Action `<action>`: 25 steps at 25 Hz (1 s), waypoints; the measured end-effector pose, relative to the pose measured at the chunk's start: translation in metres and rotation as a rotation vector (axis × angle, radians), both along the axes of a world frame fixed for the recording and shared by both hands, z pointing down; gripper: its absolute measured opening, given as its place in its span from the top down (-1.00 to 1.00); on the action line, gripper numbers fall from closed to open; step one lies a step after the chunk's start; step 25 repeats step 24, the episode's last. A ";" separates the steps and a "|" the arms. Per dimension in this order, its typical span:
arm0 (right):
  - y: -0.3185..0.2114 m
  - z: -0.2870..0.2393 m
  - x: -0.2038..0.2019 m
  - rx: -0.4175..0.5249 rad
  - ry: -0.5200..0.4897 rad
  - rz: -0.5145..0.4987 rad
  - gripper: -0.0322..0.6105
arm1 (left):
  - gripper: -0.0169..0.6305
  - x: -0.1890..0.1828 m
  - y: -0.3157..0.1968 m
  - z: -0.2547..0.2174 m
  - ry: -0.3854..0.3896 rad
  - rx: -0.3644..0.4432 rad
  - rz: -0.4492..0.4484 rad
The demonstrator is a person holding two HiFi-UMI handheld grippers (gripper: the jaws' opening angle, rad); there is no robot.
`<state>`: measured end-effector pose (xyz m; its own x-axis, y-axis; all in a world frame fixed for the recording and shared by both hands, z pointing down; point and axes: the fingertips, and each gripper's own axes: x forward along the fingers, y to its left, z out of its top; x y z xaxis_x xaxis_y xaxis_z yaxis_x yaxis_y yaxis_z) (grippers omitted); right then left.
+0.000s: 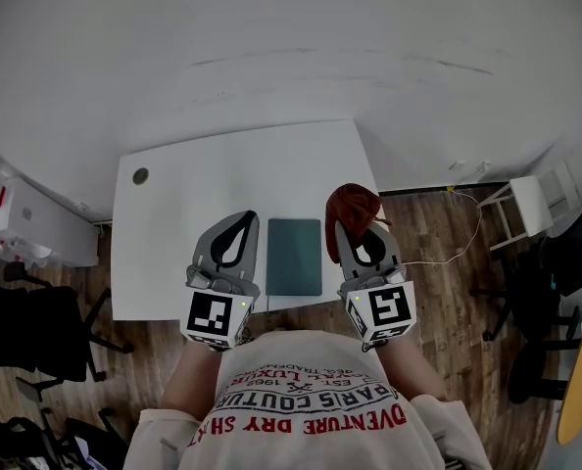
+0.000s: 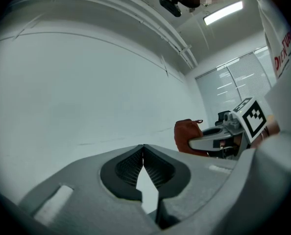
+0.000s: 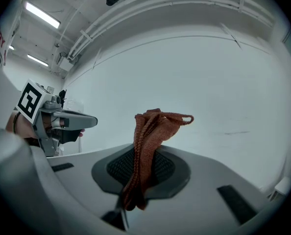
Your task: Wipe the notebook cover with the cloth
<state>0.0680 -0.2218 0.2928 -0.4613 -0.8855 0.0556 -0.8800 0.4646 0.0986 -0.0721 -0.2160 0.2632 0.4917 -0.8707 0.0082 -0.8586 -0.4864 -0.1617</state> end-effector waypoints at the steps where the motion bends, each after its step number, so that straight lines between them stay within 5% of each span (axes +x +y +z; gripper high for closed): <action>1: -0.001 0.001 -0.001 -0.004 0.002 -0.001 0.69 | 0.92 0.001 0.000 0.001 0.000 -0.004 0.002; 25: -0.005 0.002 -0.003 -0.016 -0.028 0.002 0.69 | 0.92 0.011 -0.005 0.007 0.017 -0.041 0.023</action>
